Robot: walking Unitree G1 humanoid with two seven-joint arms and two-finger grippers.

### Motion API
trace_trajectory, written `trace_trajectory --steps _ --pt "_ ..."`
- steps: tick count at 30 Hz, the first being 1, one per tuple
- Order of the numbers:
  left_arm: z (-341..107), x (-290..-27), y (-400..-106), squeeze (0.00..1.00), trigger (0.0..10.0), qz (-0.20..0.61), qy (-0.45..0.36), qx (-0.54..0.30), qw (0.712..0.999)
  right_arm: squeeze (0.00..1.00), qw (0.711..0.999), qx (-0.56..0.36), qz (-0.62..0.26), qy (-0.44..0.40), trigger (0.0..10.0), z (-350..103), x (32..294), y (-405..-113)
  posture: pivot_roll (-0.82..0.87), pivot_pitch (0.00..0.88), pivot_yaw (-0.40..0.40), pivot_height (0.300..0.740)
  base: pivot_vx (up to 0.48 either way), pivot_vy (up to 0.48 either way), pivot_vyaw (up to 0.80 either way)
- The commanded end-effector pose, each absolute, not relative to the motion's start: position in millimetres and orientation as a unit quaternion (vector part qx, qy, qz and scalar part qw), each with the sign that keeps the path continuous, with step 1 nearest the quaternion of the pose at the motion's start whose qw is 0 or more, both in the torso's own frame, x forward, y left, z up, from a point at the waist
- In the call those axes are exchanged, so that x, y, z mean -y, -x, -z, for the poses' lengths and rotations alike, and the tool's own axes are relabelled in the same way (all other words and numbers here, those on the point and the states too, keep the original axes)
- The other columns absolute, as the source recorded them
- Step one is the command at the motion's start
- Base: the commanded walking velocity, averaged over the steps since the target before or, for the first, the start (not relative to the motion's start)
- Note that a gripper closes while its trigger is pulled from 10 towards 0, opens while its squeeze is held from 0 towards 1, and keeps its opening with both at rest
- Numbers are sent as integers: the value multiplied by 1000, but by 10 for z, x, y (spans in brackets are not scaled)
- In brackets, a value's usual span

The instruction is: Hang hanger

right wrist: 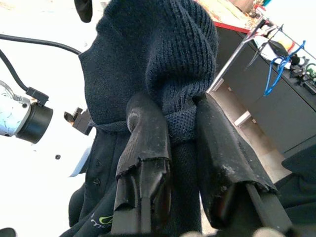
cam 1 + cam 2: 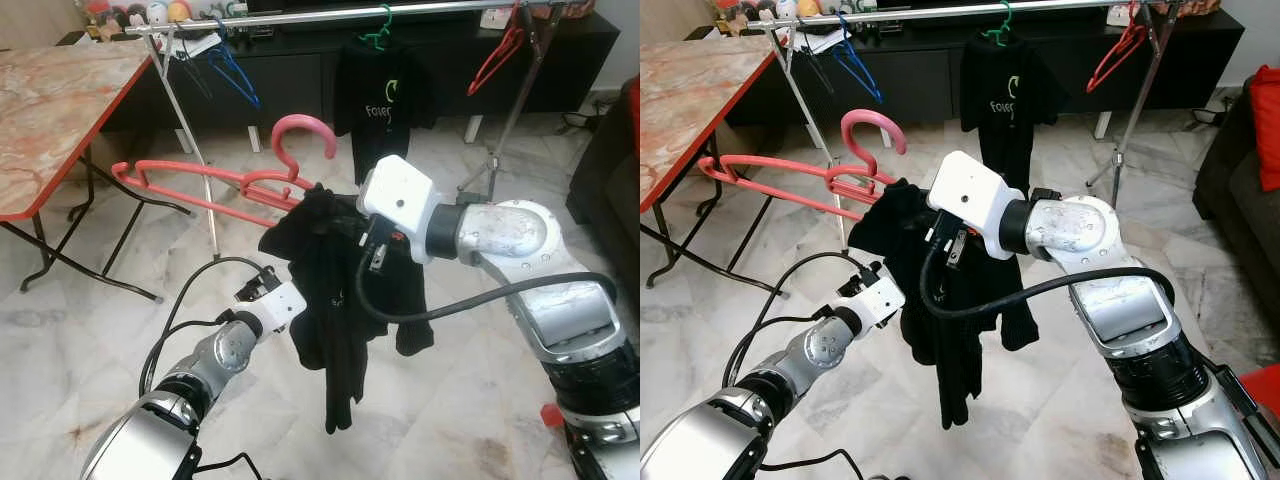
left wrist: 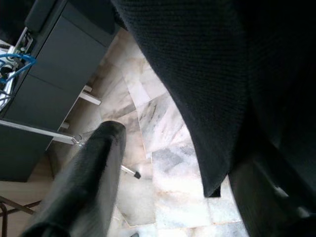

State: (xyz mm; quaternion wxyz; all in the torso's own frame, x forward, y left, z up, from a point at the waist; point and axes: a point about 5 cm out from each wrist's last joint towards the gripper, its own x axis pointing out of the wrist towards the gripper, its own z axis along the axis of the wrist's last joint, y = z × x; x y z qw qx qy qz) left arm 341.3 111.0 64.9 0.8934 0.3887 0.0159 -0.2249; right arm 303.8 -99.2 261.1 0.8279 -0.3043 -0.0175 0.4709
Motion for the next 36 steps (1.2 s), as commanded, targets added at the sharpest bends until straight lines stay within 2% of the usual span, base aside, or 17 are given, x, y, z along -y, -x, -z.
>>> trace_trajectory --steps 1,36 --pt "-560 -1203 -3368 0 0 223 -393 -39 891 0 817 48 -485 308 0 -2720 918 -2952 -98 122 106 740 0 0 0" --pt "-479 -1198 -3302 0 0 239 -364 -58 898 0 820 42 -480 308 0 -2677 927 -2976 -92 117 106 740 0 0 0"
